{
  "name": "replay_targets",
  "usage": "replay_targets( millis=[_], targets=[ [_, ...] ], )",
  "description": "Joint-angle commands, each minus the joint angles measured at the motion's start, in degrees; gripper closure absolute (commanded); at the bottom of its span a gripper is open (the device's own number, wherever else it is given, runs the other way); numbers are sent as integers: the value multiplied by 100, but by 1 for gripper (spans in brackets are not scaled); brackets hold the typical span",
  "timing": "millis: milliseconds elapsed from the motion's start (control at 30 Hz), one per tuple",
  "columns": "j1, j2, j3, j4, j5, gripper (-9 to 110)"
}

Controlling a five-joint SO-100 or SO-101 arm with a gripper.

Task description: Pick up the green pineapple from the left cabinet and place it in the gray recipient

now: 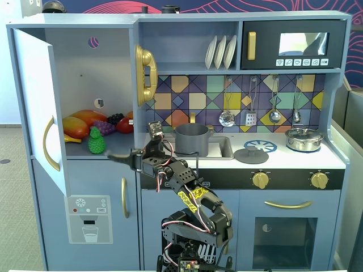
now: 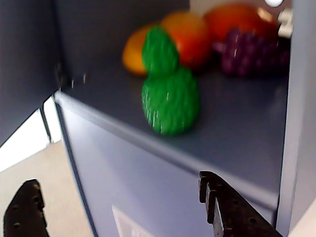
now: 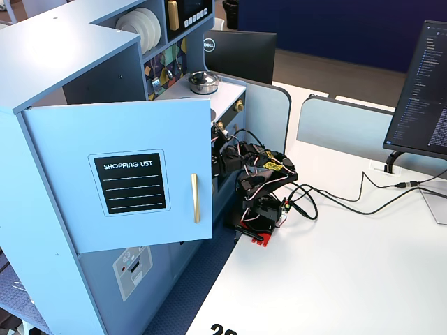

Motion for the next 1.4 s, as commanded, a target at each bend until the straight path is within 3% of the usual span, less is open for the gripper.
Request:
replay_targets(
  millis=[0, 567, 1367],
  targets=[
    [185, -325, -26, -888, 176, 61],
    [-123, -2259, -88, -3331, -510, 58],
    [334, -4737, -1758, -4219, -369, 60]
  ],
)
